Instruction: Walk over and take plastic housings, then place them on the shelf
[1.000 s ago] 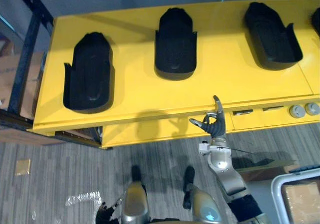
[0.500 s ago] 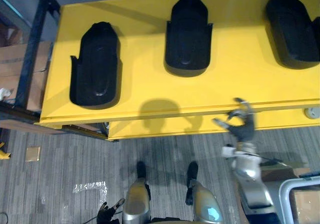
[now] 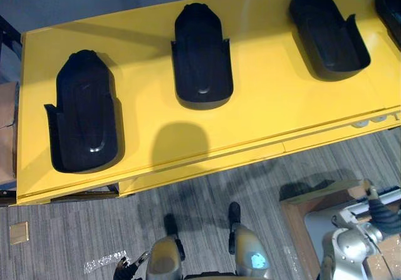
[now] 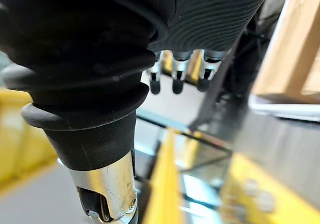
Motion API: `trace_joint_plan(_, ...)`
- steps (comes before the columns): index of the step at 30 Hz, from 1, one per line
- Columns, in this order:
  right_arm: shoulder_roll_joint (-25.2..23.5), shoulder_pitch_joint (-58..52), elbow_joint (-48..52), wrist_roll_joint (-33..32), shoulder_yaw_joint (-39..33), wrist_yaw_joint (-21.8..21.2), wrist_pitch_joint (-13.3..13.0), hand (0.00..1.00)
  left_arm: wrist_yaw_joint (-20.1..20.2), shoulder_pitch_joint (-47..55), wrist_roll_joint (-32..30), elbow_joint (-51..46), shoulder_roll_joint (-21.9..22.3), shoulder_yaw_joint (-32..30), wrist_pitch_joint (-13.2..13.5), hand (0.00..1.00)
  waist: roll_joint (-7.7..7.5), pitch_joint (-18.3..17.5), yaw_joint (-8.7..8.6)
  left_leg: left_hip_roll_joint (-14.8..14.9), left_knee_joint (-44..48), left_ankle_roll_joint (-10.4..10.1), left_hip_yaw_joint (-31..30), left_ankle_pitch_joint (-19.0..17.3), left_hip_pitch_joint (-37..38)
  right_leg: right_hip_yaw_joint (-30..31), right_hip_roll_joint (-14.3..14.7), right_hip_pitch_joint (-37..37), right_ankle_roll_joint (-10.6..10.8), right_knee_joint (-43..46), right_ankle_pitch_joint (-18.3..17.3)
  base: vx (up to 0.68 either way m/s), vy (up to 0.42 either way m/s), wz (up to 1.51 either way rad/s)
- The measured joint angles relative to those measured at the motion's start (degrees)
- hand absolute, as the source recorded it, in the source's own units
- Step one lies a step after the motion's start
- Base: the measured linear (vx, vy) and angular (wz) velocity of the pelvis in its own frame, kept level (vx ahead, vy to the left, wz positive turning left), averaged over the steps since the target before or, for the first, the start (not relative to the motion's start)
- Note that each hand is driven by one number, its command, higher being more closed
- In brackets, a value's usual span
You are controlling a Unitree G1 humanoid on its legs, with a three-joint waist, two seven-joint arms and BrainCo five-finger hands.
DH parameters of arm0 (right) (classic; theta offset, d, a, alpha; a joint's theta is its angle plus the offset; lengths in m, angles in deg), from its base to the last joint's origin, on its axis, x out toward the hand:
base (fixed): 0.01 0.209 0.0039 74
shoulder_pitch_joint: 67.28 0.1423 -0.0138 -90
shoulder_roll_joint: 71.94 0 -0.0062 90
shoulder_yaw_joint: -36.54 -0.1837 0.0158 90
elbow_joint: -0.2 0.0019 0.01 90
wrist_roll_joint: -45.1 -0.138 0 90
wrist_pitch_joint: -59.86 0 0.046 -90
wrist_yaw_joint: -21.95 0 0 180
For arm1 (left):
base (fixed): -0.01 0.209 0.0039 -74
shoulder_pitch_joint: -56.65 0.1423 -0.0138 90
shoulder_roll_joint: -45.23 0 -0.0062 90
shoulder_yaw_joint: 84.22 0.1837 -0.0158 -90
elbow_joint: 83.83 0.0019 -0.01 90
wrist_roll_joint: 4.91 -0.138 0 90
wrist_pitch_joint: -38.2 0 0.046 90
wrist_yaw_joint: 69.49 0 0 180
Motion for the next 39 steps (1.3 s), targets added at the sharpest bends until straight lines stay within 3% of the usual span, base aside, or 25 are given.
trace_joint_plan(4,1.9,3.8,8.7,1.5,0.3,-5.6,-5.7,0.0,0.1,0.5,-0.1,-1.1,-0.3,0.5,-0.1,0.0,-0.32,-0.1,0.37,-0.8,0.7,0.4,-0.7,-1.0,0.4,-0.9,-1.1,1.3,0.8,0.2,-0.6,0.0,0.041,0.1)
trace_joint_plan(8,8.6,12.2,10.1,-0.1,6.9,-14.4,-7.4,0.0,0.3,0.8,-0.1,-1.2,-0.7,0.5,-0.3,0.0,-0.81,-0.2,0.93,-1.4,1.2,0.7,-1.6,-1.2,0.1,-1.2,-1.7,1.5,1.0,0.4,-0.7,0.0,0.031,0.08)
trace_joint_plan(11,12.8,21.9,8.5,-2.4,13.3,-22.4,-6.1,0.0,0.3,0.7,-0.1,-1.5,-0.7,0.5,-0.6,0.0,-0.8,-0.2,1.92,-1.6,2.1,0.8,-2.5,-1.3,-0.6,-2.1,-1.9,1.6,1.0,0.4,-0.7,0.01,0.01,0.17)
trace_joint_plan(13,14.5,28.2,4.1,-7.4,16.5,-28.8,-3.0,0.0,0.4,0.7,0.0,-1.5,-0.7,0.5,-1.1,0.0,-0.8,-0.2,2.75,-1.7,3.2,0.8,-3.7,-1.3,-0.9,-3.1,-2.0,2.5,1.0,0.4,-0.7,0.02,0.017,0.33)
trace_joint_plan(16,14.6,32.3,-0.5,-9.1,18.6,-33.4,0.3,0.0,0.6,0.5,0.1,-1.5,-0.7,0.4,-1.3,0.0,-0.77,-0.2,3.75,-2.0,4.3,0.9,-5.7,-1.4,-2.6,-4.4,-2.3,2.6,0.9,0.4,-0.7,0.0,0.017,0.33)
trace_joint_plan(21,14.6,34.9,-3.9,-9.0,22.4,-36.0,2.7,0.0,1.6,0.5,-0.5,-1.6,-0.6,-0.2,-1.3,0.0,-0.41,0.0,4.88,-2.3,6.3,1.3,-6.4,-2.1,-3.4,-4.5,-2.7,3.3,0.7,0.7,-0.8,-0.03,0.026,0.09)
trace_joint_plan(24,14.7,37.9,-5.3,-9.0,22.7,-37.6,4.1,0.0,1.8,-0.2,-1.2,-1.6,-0.2,-0.2,-1.3,0.0,0.86,0.8,4.87,-2.3,7.8,1.5,-7.3,-2.6,-4.6,-5.4,-2.9,3.2,0.5,1.0,-1.0,-0.09,0.011,0.13)
trace_joint_plan(28,15.0,41.2,-11.0,-8.7,25.8,-38.2,7.6,0.0,1.8,-0.4,-1.9,-1.6,-0.1,-0.1,-1.4,0.0,1.62,1.3,5.04,-2.0,7.9,1.2,-7.8,-2.0,-5.8,-5.7,-2.6,1.7,0.1,2.4,-1.5,-0.05,-0.013,0.05)
trace_joint_plan(39,15.0,46.8,-15.3,-6.3,28.5,-37.7,8.5,0.0,1.9,-1.1,-2.2,-1.5,0.2,0.6,-2.1,0.0,2.56,1.8,5.48,-1.7,7.9,1.2,-7.9,-1.7,-6.5,-5.8,-2.5,0.7,0.0,2.8,-1.5,0.0,-0.005,0.01)
